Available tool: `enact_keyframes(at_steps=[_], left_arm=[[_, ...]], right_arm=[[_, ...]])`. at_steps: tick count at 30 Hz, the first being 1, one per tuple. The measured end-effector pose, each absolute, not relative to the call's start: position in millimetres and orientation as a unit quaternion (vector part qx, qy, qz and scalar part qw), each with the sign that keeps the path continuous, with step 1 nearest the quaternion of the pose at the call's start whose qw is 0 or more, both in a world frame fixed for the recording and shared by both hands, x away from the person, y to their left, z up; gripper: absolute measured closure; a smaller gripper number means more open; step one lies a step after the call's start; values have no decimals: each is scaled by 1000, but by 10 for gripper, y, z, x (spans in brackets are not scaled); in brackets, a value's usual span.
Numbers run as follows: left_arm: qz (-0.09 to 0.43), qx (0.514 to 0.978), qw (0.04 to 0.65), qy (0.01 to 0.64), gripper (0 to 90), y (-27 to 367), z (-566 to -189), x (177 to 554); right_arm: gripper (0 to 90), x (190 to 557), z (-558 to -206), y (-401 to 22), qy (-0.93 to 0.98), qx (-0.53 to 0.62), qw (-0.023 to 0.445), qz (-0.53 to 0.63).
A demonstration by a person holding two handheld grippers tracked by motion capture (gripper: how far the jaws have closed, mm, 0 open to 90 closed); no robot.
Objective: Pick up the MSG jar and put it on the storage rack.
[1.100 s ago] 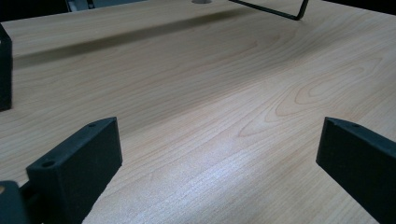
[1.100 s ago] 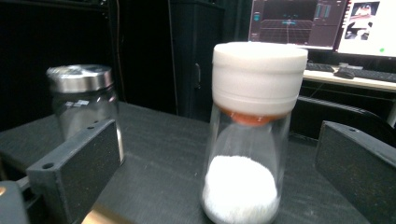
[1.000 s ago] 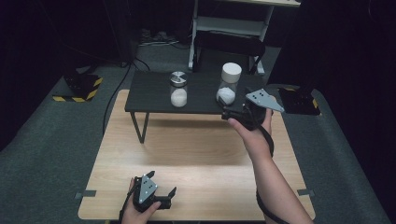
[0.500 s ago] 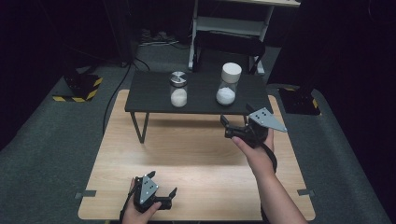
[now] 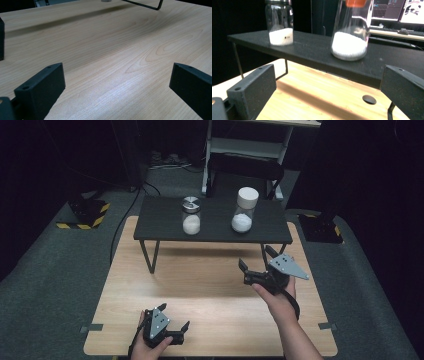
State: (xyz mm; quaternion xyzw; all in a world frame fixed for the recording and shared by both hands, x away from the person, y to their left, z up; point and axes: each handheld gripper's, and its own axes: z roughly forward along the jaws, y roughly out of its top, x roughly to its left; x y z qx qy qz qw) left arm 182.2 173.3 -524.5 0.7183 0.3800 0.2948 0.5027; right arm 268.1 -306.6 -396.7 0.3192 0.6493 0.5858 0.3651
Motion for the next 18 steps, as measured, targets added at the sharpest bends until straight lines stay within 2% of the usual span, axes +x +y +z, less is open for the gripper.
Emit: enact_keyframes(at_steps=[18], left_arm=[[295,718,503,379,6,1737,-5247,1822]], right_arm=[[0,2460,-4364,-3247,668,326,350,570]])
